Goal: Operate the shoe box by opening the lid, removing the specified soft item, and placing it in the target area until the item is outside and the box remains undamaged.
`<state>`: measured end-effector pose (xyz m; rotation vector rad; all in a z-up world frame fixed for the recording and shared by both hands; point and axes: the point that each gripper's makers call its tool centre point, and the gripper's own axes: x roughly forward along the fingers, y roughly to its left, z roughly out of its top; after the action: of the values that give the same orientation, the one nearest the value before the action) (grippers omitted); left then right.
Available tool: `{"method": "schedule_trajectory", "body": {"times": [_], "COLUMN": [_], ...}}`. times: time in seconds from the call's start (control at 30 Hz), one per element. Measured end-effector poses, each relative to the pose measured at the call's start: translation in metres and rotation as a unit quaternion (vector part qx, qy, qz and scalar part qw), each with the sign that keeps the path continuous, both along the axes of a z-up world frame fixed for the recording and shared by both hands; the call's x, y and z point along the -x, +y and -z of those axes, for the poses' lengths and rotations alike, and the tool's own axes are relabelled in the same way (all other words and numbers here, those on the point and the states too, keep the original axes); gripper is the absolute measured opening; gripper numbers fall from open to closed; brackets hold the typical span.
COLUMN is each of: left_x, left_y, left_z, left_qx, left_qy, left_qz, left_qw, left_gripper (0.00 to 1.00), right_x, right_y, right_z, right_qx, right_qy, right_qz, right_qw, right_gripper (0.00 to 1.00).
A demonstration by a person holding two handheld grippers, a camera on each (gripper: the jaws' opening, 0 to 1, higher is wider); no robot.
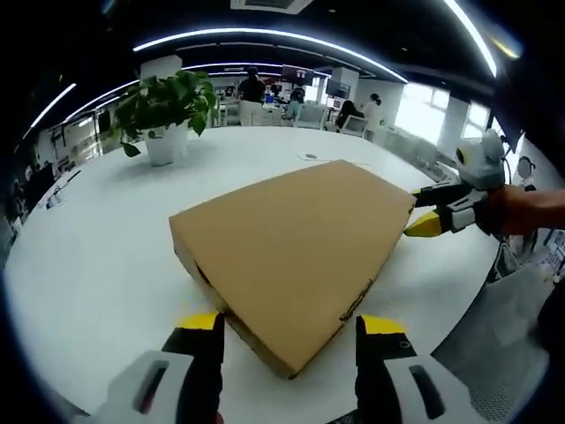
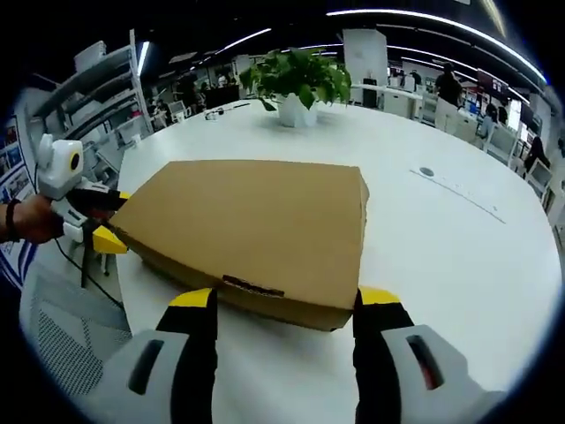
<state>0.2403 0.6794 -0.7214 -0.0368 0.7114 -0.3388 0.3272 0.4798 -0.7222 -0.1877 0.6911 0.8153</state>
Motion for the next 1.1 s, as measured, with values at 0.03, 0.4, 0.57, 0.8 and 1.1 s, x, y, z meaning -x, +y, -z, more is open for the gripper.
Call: {"method": "schedule_trajectory", "body": {"times": [0.03,0.4,0.57,0.8,1.1], "left_x": [0.0,0.0,0.0,0.0,-0.001], "left_y": [-0.001,-0.002,-0.002,-0.003,-0.003], "left_z": [0.0,0.001,0.002,0.0,-0.014], "left_qx": [0.003,0.0,-0.001,0.009,0.02], "left_qy": [0.002,0.002,0.004,0.006,-0.004], "left_qz": [0.002,0.001,0.001,-0.006,-0.022], "left_qw": [1.0,1.0,1.0,0.9999,0.9996], "left_gripper": [0.58,0.58,0.58,0.58,0.58], "right_x": [0.0,0.0,0.0,0.001,0.004], "right_y": [0.0,0.0,0.0,-0.001,0.0], "right_z": [0.0,0.0,0.0,-0.001,-0.008], "right_qx": [0.0,-0.001,0.0,0.001,-0.01], "right_qy": [0.0,0.003,0.004,0.007,0.009], "right_qz": [0.001,0.001,0.002,0.003,0.014], "right_qw": [1.0,1.0,1.0,1.0,0.9998], "right_gripper": [0.58,0.58,0.58,0.58,0.57]}}
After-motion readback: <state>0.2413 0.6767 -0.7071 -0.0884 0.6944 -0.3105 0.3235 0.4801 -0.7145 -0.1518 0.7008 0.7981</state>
